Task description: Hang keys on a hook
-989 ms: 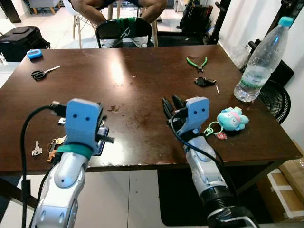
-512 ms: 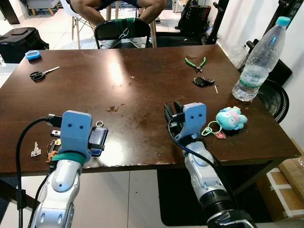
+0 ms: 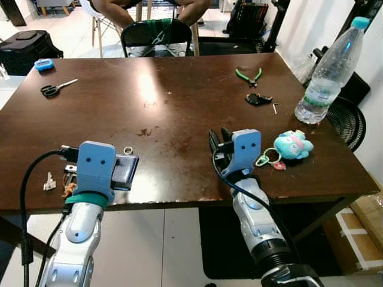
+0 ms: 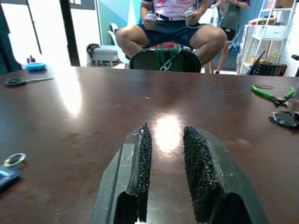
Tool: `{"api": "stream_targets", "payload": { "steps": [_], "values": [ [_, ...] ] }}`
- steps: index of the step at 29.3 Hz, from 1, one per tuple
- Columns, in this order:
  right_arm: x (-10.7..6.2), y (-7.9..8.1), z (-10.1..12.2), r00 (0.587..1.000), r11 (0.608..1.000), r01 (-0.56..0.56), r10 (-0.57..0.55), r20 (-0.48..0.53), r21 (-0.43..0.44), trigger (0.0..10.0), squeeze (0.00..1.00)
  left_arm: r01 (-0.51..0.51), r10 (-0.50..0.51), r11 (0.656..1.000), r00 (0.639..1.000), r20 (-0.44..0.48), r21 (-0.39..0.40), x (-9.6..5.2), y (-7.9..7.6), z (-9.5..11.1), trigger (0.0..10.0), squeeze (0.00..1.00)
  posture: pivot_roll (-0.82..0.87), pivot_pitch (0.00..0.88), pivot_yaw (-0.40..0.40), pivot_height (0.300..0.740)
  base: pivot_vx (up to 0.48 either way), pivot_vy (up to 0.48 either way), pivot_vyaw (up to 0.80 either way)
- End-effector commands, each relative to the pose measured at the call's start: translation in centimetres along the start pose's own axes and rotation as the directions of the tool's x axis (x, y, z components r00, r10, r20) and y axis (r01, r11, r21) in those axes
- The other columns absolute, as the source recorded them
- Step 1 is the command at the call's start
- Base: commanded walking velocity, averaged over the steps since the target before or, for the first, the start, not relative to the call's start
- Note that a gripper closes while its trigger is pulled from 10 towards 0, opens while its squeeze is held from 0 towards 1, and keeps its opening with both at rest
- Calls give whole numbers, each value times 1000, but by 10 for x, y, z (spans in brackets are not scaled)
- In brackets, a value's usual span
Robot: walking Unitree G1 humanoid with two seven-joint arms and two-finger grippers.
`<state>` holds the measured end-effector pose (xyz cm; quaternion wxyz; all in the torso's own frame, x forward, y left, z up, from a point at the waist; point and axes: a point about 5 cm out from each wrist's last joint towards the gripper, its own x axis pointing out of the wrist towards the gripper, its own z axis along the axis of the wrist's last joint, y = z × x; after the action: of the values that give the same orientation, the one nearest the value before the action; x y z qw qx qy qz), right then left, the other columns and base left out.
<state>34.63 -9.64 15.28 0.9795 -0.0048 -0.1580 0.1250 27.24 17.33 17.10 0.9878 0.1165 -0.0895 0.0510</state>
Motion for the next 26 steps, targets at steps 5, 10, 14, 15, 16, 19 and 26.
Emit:
{"api": "stream_targets", "payload": {
  "steps": [5,10,14,15,16,19,26],
  "values": [
    [-2,3,-2,1000,1000,-8,8,-16,1,10000,0,-10,10,1000,1000,-19,6,-3,2,-6,10000,0,-19,55,81,740,-421,0,0],
    [-2,5,-3,1000,1000,-15,15,-20,-2,10000,0,-11,11,1000,1000,-20,6,-3,2,-8,10000,0,-18,50,80,740,-352,0,0],
    [-1,7,-4,999,1000,-21,21,-26,-4,10000,0,-11,11,1000,1000,-21,5,-3,2,-8,10000,0,-18,49,80,740,-349,0,0],
    [-2,8,-4,999,1000,-24,23,-27,-10,10000,0,-12,12,1000,1000,-22,5,-3,2,-9,10000,0,-18,46,79,740,-349,0,0],
    [-2,8,-4,999,1000,-26,26,-29,-14,10000,0,-12,12,1000,1000,-22,5,-3,2,-9,10000,0,-18,46,79,740,-349,0,0],
    [-2,9,-5,999,1000,-27,26,-30,-16,10000,0,-12,12,1000,1000,-24,4,-3,2,-10,10000,0,-18,43,78,740,-350,0,0],
    [-2,8,-6,999,999,-29,28,-37,-23,10000,0,-6,7,1000,999,-37,7,-3,1,-15,10000,0,-20,26,95,740,-351,0,0]
  ]
}}
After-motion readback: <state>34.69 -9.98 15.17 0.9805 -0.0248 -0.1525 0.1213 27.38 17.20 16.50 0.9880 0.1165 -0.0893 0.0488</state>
